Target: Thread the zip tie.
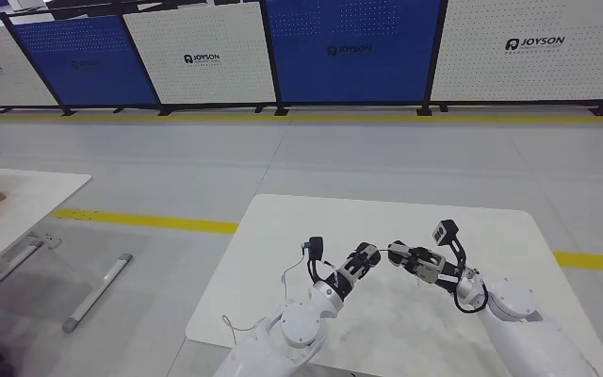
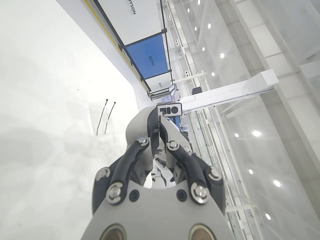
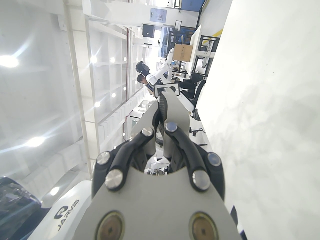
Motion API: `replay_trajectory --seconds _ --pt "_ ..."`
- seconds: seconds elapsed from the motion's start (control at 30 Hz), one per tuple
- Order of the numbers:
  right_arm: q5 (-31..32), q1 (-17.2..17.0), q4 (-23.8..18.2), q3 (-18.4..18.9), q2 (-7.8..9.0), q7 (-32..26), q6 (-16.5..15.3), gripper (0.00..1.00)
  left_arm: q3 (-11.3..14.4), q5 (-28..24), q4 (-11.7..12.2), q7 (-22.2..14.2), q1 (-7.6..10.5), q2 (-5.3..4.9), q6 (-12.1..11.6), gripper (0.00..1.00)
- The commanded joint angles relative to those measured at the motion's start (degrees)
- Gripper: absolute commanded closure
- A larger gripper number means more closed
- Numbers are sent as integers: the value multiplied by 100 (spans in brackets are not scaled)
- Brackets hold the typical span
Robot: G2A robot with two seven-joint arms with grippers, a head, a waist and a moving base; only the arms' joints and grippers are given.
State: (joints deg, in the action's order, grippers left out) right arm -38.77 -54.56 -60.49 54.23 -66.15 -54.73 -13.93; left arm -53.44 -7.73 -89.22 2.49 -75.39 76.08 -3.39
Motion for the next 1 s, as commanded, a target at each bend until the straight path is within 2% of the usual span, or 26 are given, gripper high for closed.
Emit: replay_trajectory --seconds 0.0,0.03,0.07,0.1,0.13,0.17,0.5,0.63,0.77,0.97 --pt "0 0 0 0 0 0 0 100 -7 7 3 -4 -2 4 -3 100" --pt "0 0 0 0 0 0 0 100 -9 13 4 -9 -2 6 -4 100" --pt "5 -12 -9 1 -1 28 6 80 -13 17 5 -12 -3 8 -5 100" --pt "44 -60 -84 15 0 123 32 58 -17 22 6 -16 -5 10 -5 100" --pt "69 -88 -127 37 5 152 54 22 -20 24 6 -22 -6 12 -6 100" --pt "87 -113 -164 64 11 162 75 0 -23 26 7 -28 -8 13 -7 100" --pt "95 -387 -399 494 104 109 188 0 -71 76 -47 -100 -61 18 58 100" --pt "57 -510 -473 682 140 106 177 0 -244 71 -149 -270 -140 -24 180 100" --pt "-29 -590 -511 787 158 65 191 0 -550 -123 -293 -707 -280 -103 440 100" --pt "-29 -590 -511 787 158 65 191 0 -550 -123 -293 -707 -280 -103 440 100"
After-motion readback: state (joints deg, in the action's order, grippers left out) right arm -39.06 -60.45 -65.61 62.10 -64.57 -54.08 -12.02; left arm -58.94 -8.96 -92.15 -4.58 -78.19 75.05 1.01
